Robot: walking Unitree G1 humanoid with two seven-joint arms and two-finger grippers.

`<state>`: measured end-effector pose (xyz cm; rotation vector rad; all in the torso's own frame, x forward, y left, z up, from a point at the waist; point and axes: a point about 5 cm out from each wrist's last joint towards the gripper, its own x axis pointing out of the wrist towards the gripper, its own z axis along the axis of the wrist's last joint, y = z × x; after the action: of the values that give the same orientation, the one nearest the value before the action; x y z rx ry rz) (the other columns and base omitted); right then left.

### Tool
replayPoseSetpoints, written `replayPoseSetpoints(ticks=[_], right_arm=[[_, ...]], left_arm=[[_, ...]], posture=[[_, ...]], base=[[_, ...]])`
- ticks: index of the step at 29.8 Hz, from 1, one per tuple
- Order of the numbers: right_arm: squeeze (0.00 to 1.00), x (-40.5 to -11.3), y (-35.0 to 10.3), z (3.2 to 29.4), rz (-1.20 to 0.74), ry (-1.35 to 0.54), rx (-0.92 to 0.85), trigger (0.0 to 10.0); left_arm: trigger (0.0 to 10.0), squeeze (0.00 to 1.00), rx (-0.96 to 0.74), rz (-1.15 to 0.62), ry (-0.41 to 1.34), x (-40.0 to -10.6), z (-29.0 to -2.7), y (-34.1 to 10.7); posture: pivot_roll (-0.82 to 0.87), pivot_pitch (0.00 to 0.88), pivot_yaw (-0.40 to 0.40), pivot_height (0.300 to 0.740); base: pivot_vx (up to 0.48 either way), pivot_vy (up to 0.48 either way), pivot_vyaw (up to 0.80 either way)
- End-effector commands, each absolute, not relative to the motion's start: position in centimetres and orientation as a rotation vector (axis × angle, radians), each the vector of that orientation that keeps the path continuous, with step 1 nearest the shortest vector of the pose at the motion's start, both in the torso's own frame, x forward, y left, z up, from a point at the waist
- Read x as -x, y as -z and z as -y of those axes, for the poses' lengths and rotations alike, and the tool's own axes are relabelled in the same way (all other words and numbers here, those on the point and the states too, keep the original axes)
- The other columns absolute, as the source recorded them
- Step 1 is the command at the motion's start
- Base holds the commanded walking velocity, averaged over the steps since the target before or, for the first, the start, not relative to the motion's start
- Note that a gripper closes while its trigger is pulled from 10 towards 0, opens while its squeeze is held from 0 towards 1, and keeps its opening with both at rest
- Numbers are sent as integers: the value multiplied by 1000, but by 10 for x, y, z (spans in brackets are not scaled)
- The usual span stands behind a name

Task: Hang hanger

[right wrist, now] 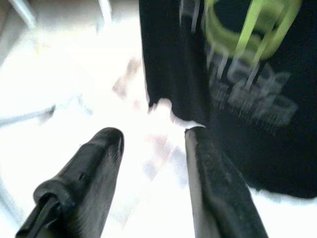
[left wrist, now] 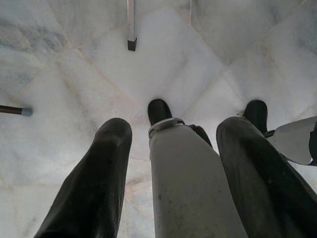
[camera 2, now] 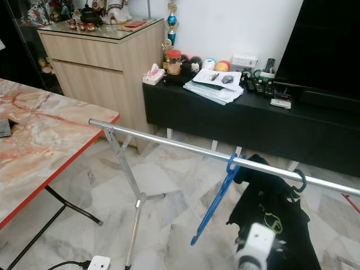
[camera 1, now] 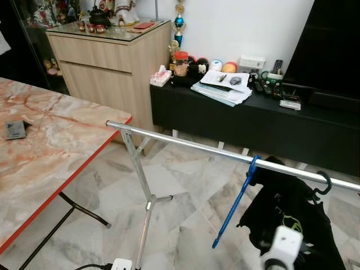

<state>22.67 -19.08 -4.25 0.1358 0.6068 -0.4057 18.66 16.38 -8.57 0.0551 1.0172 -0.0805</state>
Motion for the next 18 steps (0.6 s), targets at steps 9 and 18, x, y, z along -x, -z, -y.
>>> replayPoseSetpoints(ticks=[9,18], right_arm=[[0,-195,78,162,-871,61,-30,10000],[0,-183,85,166,-917,78,-53,10000]], left_arm=[[10000,0,-73,-1023,73,-184,-164,87],[10000,0,-81,-1029,67,-185,-165,87]], posture=[[30,0,-15,740],[13,0,9,740]], base=[[0,0,0],[0,0,0]])
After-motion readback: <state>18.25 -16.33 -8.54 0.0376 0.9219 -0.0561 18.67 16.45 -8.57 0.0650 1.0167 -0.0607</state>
